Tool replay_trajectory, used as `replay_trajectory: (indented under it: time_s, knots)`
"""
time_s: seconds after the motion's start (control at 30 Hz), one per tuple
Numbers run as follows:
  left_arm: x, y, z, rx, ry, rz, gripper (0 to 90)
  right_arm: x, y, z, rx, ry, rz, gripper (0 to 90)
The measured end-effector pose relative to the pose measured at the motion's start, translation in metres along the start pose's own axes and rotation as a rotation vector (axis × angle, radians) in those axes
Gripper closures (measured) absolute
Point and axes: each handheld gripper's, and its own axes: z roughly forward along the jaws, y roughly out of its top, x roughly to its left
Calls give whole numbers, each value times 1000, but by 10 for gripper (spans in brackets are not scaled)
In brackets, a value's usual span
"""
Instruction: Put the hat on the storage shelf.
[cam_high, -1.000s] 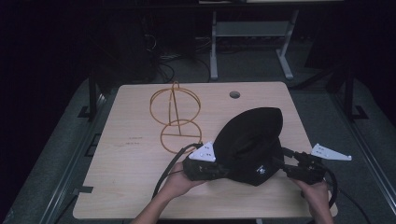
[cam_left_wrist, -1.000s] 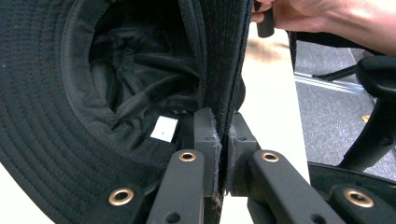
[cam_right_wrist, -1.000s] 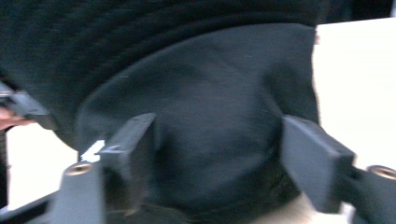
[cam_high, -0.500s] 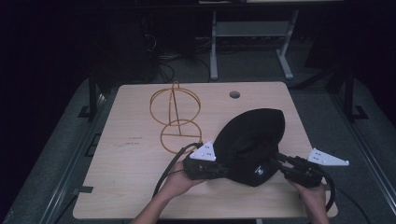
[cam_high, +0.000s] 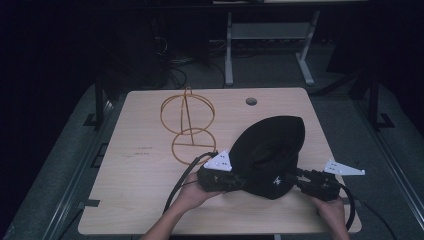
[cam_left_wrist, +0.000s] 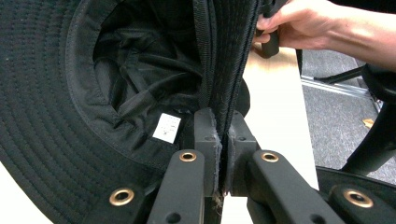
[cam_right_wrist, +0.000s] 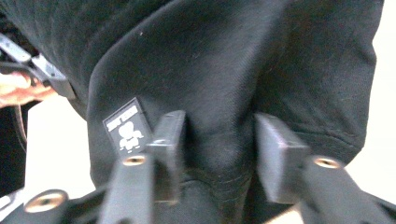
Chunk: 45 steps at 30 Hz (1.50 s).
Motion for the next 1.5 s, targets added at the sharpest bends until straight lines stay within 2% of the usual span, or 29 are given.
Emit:
replay_trajectory:
  time_s: [0.07, 0.23, 0.4, 0.6, 0.73, 1.0, 1.23, 1.5]
  knots:
    - [-1, 0, -1, 4, 8, 4, 858, 3, 0, 1, -17, -10, -19, 758]
    - [-1, 0, -2, 6, 16, 10, 856, 9, 3, -2, -32, -39, -67, 856]
    - [-3, 1, -4, 6, 30, 10, 842, 13, 6, -7, -43, -58, -90, 866]
    - [-3, 3, -10, 11, 54, 11, 747, 21, 12, -12, -58, -79, -131, 869]
    - [-5, 2, -14, 34, 84, 19, 659, 26, 18, -14, -62, -85, -157, 869]
    - [-7, 1, -23, 40, 116, 20, 561, 35, 30, -18, -67, -97, -203, 870]
    - [-8, -6, -32, 57, 127, 22, 514, 39, 42, -21, -66, -107, -219, 871]
    - [-11, -18, -45, 62, 149, 19, 505, 45, 60, -23, -67, -113, -239, 875]
